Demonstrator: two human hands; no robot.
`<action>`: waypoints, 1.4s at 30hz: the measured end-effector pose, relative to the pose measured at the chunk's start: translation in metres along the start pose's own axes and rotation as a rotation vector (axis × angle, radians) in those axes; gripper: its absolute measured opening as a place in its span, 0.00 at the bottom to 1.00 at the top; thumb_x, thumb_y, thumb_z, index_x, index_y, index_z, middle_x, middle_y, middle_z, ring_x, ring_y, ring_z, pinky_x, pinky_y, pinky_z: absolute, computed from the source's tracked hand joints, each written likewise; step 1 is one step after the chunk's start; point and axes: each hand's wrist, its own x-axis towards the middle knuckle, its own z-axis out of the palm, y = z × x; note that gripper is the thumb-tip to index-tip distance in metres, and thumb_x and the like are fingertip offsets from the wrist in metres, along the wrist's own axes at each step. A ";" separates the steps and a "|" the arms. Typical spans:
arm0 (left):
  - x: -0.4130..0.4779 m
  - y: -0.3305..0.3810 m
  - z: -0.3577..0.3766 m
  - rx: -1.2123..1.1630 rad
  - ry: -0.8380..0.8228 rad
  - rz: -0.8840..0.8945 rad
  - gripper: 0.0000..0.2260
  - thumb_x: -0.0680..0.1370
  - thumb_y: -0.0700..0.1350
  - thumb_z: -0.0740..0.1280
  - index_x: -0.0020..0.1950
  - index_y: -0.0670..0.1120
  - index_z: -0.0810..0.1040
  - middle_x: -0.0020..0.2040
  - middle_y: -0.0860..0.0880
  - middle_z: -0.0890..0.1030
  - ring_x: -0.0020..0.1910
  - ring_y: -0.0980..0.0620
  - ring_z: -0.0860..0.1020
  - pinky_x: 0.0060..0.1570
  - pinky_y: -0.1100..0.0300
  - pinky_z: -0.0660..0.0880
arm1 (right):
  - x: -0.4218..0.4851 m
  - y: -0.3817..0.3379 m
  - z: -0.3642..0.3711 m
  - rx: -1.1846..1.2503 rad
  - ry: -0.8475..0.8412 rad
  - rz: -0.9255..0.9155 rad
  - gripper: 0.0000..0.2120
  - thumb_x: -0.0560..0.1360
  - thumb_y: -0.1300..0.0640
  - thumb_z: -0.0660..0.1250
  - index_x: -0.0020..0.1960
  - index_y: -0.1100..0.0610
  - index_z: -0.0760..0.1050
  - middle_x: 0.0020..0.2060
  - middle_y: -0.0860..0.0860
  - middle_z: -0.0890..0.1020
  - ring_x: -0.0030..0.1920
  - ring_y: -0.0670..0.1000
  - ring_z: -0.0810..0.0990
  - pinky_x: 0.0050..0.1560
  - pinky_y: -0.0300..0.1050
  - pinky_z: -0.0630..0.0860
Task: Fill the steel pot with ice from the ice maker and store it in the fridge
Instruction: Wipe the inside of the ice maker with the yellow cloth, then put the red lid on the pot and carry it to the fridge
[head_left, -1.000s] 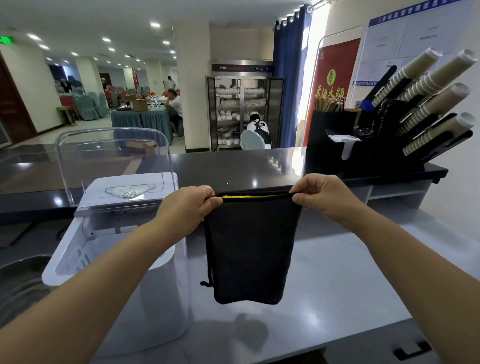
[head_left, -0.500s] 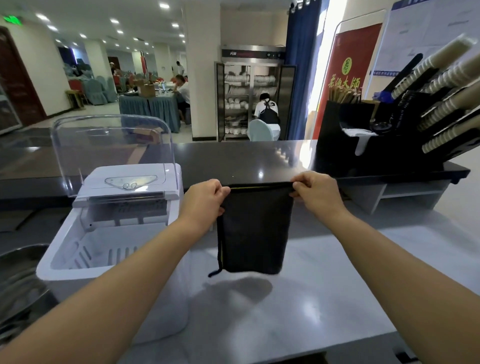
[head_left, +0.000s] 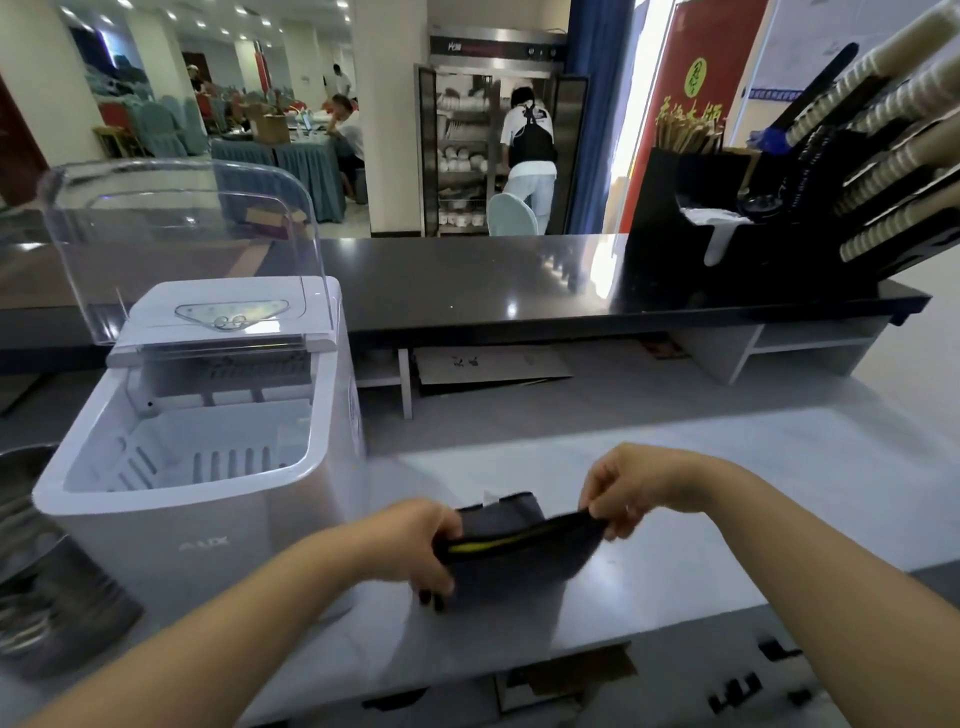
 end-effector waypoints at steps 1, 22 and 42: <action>0.000 -0.004 0.009 -0.002 -0.079 -0.001 0.13 0.69 0.42 0.73 0.36 0.51 0.69 0.29 0.54 0.77 0.26 0.60 0.75 0.28 0.68 0.70 | 0.001 0.004 0.005 -0.067 -0.081 0.023 0.06 0.74 0.68 0.65 0.46 0.61 0.80 0.38 0.57 0.84 0.38 0.52 0.84 0.43 0.44 0.80; 0.051 -0.057 0.077 -0.374 0.516 -0.416 0.12 0.71 0.43 0.72 0.47 0.46 0.69 0.41 0.50 0.76 0.40 0.49 0.76 0.39 0.57 0.73 | 0.091 0.060 0.088 -0.018 0.506 0.111 0.17 0.74 0.62 0.66 0.63 0.59 0.73 0.56 0.54 0.77 0.53 0.55 0.79 0.50 0.43 0.74; 0.006 0.011 0.017 -0.449 0.689 -0.046 0.10 0.75 0.43 0.66 0.56 0.49 0.75 0.51 0.53 0.77 0.46 0.55 0.77 0.46 0.63 0.75 | 0.089 0.004 0.096 0.206 0.797 -0.068 0.10 0.75 0.66 0.60 0.49 0.56 0.79 0.51 0.52 0.81 0.48 0.51 0.77 0.46 0.42 0.70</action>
